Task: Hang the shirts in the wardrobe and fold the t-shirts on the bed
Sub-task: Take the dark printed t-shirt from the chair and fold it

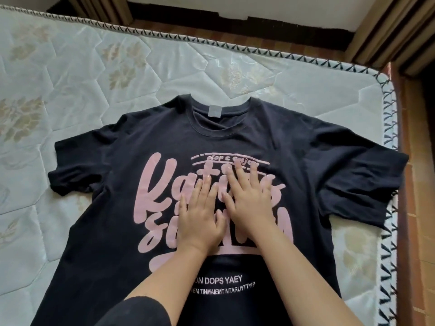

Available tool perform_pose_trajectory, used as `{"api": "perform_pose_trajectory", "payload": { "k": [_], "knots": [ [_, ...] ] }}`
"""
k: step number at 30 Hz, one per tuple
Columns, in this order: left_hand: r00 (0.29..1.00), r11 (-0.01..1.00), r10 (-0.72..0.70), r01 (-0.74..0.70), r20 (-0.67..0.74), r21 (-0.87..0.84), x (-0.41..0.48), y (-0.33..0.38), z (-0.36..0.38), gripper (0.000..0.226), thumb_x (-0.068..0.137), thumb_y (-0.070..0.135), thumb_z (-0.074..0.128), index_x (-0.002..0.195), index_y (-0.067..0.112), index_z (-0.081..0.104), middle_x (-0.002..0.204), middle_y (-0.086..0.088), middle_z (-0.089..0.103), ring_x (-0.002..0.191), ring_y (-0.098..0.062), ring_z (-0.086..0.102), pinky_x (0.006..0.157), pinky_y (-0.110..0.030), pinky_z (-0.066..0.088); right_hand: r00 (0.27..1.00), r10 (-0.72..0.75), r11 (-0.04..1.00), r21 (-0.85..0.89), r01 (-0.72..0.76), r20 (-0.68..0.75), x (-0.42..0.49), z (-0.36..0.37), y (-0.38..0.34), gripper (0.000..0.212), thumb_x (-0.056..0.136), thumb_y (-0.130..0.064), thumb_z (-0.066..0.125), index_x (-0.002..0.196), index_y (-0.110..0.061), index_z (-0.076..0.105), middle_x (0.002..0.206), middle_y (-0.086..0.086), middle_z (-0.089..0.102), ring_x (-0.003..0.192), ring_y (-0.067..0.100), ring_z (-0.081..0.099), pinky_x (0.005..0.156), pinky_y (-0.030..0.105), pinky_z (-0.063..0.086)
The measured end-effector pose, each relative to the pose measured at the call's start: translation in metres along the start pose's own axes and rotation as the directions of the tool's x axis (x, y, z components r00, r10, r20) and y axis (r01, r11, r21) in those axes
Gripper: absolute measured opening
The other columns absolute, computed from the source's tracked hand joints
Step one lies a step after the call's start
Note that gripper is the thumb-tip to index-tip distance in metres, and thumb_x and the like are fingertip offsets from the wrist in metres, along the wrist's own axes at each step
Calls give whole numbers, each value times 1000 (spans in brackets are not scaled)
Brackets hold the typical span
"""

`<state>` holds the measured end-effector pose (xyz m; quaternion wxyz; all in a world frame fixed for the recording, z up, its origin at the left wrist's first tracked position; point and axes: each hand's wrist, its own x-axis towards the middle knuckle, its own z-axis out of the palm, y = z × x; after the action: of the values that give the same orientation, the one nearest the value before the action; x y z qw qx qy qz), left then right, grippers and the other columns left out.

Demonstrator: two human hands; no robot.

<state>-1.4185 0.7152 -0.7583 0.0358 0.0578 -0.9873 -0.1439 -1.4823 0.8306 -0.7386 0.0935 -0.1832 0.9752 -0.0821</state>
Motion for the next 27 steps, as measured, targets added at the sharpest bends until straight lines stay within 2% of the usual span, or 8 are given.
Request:
{"api": "perform_pose_trajectory", "payload": {
  "k": [4, 7, 12, 16, 20, 22, 24, 27],
  "knots": [
    [999, 1000, 15, -15, -34, 10, 0, -1, 2, 62, 75, 31, 38, 136, 22, 37, 149, -2, 36, 137, -14, 25, 109, -42, 14, 986, -166, 986, 18, 165, 25, 46, -10, 24, 63, 91, -54, 10, 150, -33, 11, 158, -14, 1, 147, 18, -4, 114, 51, -2],
    [1000, 1000, 13, -13, -26, 10, 0, -1, 3, 63, 76, 30, 38, 138, 22, 35, 150, 0, 32, 138, -14, 23, 109, -43, 14, 998, -69, 997, -41, 68, -9, 83, -25, 63, 59, 98, -49, 25, 150, -34, 3, 158, -14, -6, 146, 14, -7, 115, 46, -2],
    [1000, 1000, 0, 0, -12, 10, -1, -1, 2, 63, 77, 31, 37, 139, 22, 36, 151, 0, 31, 139, -13, 21, 109, -43, 15, 969, 248, 967, -53, -248, -9, 106, -48, 130, 56, 100, -44, 20, 151, -27, 4, 159, -10, -5, 146, 19, -5, 115, 51, 0],
    [1000, 1000, -1, 1, -15, 15, -1, 1, 0, 63, 76, 30, 37, 138, 21, 37, 150, -1, 34, 138, -15, 24, 109, -43, 16, 945, 326, 944, -47, -326, -15, 106, -51, 106, 59, 100, -44, 20, 152, -21, 2, 159, -3, -8, 145, 28, -10, 111, 61, -4],
    [1000, 999, -5, 5, -7, 35, 1, 1, 0, 63, 74, 30, 39, 136, 19, 40, 149, -2, 36, 137, -16, 26, 108, -43, 17, 997, -59, 998, -32, 57, -46, 90, -28, 22, 61, 98, -44, 25, 152, -19, 8, 160, 1, -1, 146, 27, -4, 111, 58, 4],
    [1000, 998, -6, 5, 4, 56, 1, 0, 0, 58, 73, 30, 39, 129, 14, 45, 143, -7, 46, 135, -17, 29, 107, -44, 19, 956, -293, 956, 16, 293, -1, 78, -11, -16, 63, 92, -46, 15, 149, -21, 23, 159, -1, 12, 146, 25, 7, 111, 58, 9],
    [1000, 998, -11, 11, 2, 56, 2, 0, 0, 57, 73, 30, 39, 127, 13, 44, 140, -8, 49, 134, -17, 30, 106, -43, 20, 944, -329, 944, 33, 328, 27, 81, -5, -26, 61, 93, -46, 12, 150, -27, 21, 158, -9, 11, 147, 20, 4, 114, 53, 3],
    [1000, 999, -8, 9, -4, 41, 0, 1, -1, 63, 74, 31, 38, 136, 17, 39, 148, -3, 37, 136, -16, 27, 107, -43, 19, 979, -205, 979, 8, 205, -17, 104, -11, -2, 57, 98, -47, 28, 151, -32, 11, 158, -13, 2, 146, 16, -4, 114, 48, -3]
  ]
}}
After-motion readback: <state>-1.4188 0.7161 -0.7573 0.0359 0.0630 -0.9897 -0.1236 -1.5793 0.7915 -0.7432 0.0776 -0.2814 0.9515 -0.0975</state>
